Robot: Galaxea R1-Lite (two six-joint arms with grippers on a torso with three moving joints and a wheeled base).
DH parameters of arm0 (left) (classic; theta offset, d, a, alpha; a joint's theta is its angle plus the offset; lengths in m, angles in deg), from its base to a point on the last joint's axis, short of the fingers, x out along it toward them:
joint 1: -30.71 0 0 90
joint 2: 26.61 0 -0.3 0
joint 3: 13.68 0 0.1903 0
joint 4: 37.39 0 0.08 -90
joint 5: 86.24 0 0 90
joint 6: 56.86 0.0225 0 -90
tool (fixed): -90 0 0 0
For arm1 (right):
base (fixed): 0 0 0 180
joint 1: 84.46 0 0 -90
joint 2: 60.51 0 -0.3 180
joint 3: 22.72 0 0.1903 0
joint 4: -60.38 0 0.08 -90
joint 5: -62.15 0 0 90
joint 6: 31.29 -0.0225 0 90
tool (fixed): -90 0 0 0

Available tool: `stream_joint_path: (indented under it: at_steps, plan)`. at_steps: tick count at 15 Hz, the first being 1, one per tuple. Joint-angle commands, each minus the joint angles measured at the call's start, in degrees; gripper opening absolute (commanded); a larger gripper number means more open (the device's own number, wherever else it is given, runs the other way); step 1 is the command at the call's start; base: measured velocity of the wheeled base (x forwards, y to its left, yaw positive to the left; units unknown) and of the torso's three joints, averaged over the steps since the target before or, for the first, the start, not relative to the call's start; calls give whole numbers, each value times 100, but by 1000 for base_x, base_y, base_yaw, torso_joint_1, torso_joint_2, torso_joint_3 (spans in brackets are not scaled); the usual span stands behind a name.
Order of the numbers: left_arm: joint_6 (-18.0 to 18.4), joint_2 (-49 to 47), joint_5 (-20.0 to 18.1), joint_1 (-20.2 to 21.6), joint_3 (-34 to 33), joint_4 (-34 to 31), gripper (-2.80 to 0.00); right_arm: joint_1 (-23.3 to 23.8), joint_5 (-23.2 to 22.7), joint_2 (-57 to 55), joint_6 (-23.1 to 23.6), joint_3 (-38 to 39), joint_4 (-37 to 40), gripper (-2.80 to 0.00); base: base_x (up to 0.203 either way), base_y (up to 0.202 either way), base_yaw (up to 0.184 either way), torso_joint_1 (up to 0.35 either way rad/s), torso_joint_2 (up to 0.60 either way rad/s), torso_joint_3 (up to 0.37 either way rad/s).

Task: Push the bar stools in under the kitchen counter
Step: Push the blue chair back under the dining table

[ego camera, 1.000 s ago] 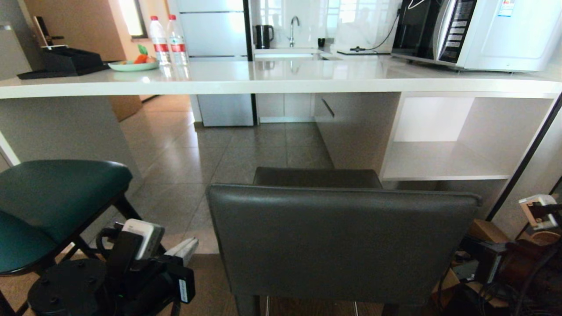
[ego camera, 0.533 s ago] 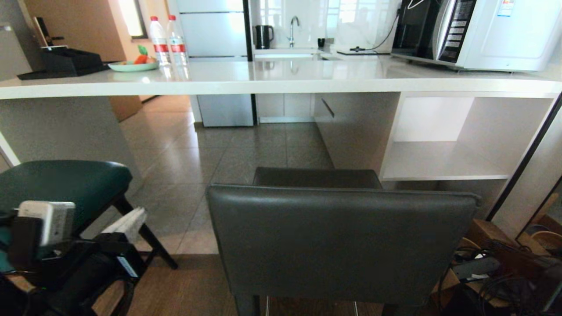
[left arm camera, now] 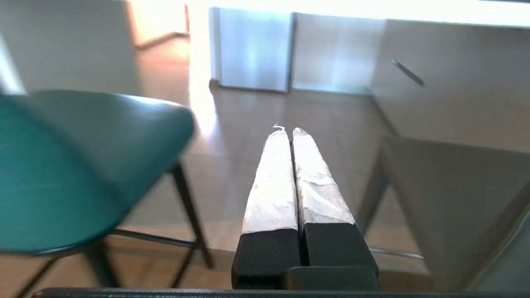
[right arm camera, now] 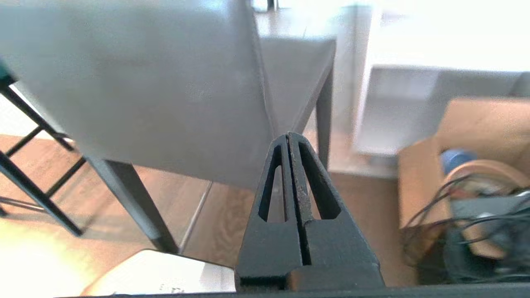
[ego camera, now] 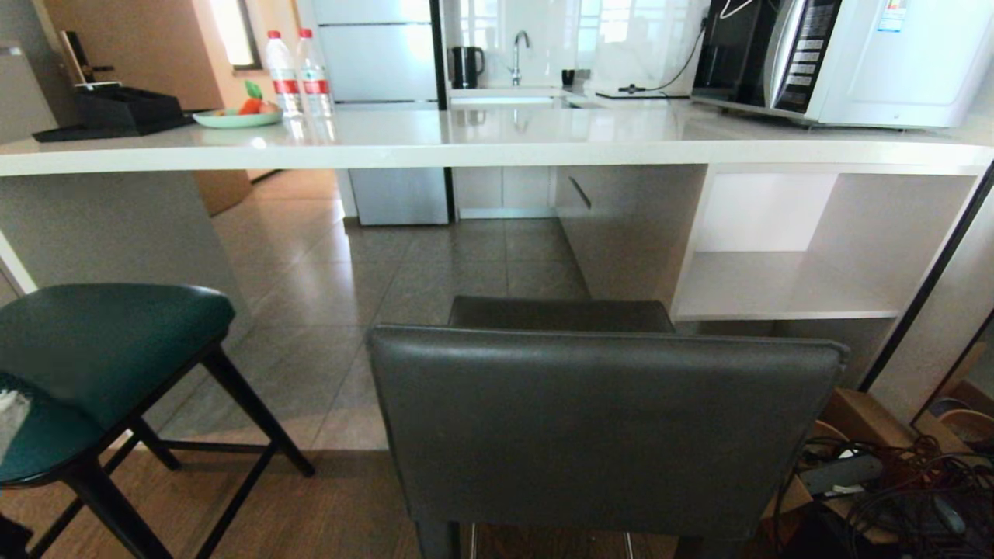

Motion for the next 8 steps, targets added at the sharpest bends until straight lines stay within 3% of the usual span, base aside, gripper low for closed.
stream_joint_path:
  at_steps: [1, 3, 5, 7, 8]
  plan:
    - [28, 1483, -253, 398, 314, -1168, -280, 9, -7, 807, 47, -431, 703, -280, 0, 0, 0, 0, 0, 0]
    - [58, 2289, -746, 601, 650, -2411, -280, 41, -82, 1060, 89, -699, 1064, -280, 0, 0, 0, 0, 0, 0]
    - [107, 2363, -1209, 736, 950, -2620, -280, 56, -394, 1152, 102, -1047, 1372, -280, 0, 0, 0, 0, 0, 0]
    - [226, 2359, -1137, 784, 1166, -3090, -280, 59, -463, 1168, 99, -1317, 1597, -280, 0, 0, 0, 0, 0, 0]
    - [228, 2479, -1136, 1017, 1227, -3428, -280, 59, -456, 1175, 99, -1359, 1600, -280, 0, 0, 0, 0, 0, 0]
